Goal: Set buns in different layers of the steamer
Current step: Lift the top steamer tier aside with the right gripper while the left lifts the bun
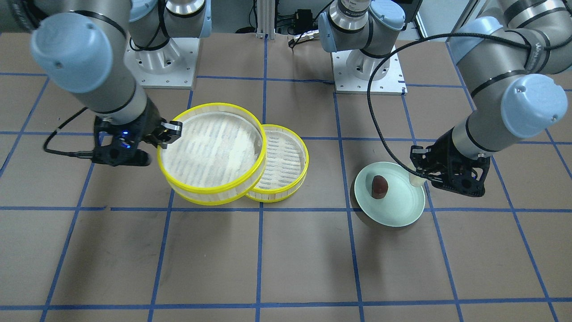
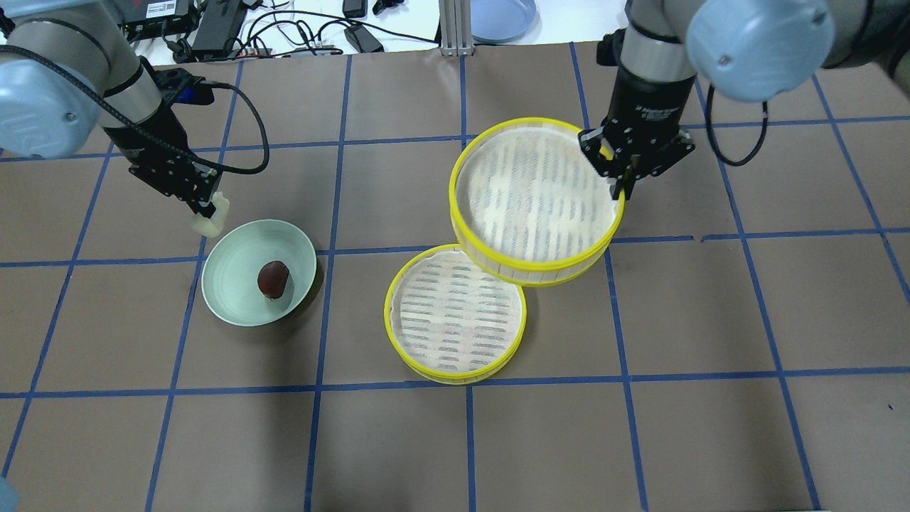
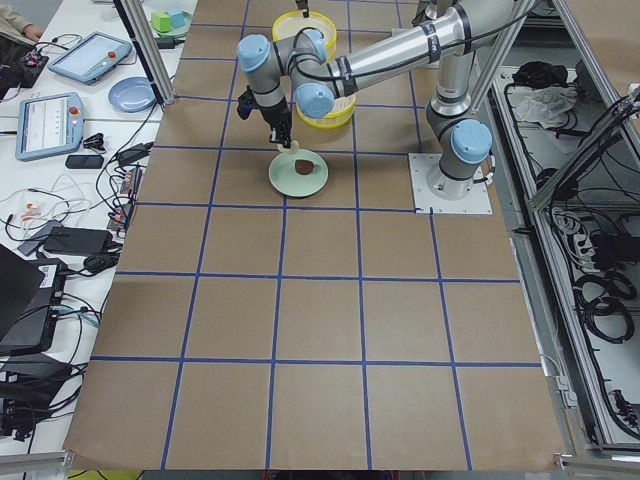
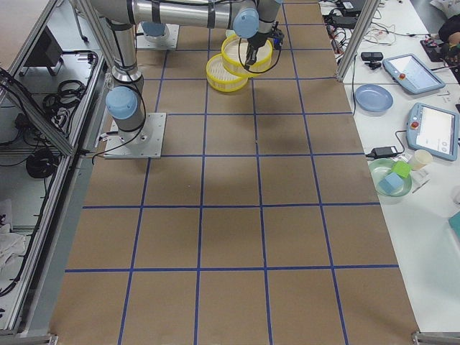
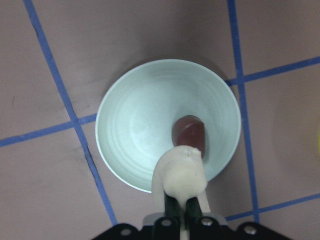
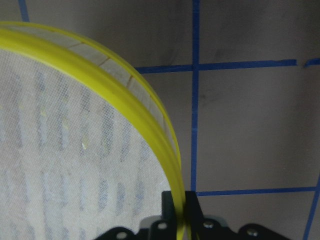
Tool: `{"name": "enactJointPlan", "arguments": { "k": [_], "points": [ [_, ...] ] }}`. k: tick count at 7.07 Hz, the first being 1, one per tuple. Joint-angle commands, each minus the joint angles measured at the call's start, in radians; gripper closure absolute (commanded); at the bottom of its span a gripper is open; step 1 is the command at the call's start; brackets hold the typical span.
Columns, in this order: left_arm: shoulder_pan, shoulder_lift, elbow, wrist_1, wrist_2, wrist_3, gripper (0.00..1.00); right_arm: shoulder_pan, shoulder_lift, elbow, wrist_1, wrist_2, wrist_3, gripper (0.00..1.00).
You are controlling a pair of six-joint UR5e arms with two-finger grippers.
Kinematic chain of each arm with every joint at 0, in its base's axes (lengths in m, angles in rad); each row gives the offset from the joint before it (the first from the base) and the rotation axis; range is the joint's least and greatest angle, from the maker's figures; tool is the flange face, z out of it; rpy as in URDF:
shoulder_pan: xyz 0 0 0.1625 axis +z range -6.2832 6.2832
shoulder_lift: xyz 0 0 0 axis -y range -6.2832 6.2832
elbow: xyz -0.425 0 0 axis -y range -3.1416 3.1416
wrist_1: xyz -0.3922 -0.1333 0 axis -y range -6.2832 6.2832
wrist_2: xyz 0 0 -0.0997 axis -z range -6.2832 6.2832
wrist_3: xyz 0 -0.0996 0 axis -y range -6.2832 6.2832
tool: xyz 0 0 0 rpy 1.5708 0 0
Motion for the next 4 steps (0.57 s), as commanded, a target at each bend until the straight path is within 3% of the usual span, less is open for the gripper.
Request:
{"name": "enactJointPlan", "arguments": {
  "k": [1,3,4],
  "points": [
    [-0.192,0.032,0.011,-0.041,-0.050,-0.321,1.00,-0.200,-0.017,-0.026,0.057,-0.018,-0.219,1.00],
    [-0.380,-0.003,0.000,-0.003,-0.166,-0.607,1.00,-0.270,-0.018,-0.001,0.062,-0.043,-0.326,1.00],
    [-0.400,-0.028,-0.036,0.023,-0.247,-0.638,1.00,-0.268,-0.026,0.011,0.061,-0.053,-0.326,1.00]
  ]
}}
